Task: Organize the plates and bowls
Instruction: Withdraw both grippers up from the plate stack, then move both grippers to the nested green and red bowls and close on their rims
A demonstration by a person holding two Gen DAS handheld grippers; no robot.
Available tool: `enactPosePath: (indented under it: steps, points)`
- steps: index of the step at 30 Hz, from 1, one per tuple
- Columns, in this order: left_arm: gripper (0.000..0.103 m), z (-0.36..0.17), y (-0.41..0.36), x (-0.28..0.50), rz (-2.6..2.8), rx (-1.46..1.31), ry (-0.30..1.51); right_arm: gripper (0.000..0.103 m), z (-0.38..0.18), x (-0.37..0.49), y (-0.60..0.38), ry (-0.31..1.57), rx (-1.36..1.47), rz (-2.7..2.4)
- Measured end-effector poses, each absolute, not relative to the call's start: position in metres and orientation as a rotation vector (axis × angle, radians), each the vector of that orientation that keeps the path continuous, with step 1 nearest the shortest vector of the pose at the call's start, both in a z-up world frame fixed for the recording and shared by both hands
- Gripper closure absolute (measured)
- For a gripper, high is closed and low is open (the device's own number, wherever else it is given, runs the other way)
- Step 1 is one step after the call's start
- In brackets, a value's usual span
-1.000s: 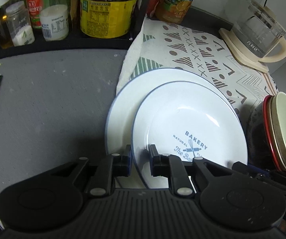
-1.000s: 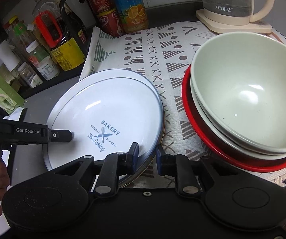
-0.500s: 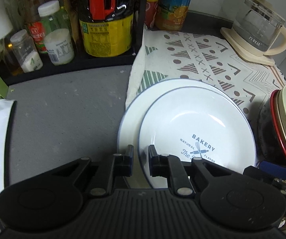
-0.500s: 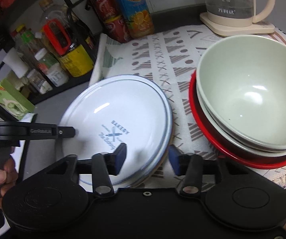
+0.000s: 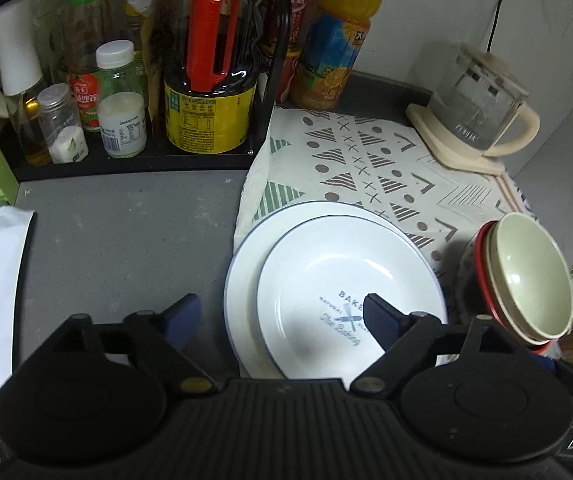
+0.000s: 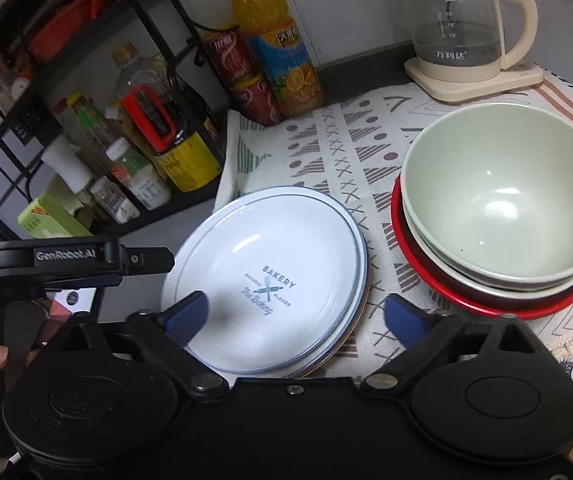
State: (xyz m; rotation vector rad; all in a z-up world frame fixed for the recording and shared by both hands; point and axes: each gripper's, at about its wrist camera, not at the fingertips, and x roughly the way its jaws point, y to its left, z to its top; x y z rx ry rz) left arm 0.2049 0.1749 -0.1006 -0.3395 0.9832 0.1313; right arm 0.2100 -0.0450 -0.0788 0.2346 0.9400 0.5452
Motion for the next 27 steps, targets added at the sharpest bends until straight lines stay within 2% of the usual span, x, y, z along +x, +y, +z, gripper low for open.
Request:
enactPosePath:
  steps: [2,13,27]
  points:
    - [0.015,-0.097,0.175,0.202,0.109,-0.348,0.966,0.000,-0.077,0.206,-0.047,0.932,0.244,0.541]
    - [0.008,-0.090,0.160,0.203,0.008,-0.401,0.938,0.000,-0.072,0.192,-0.076,0.912,0.303,0.473]
    - [0.007,-0.089,0.098,0.240,-0.125,-0.361,0.965,0.000,-0.068,0.194,-0.141,0.869,0.383,0.339]
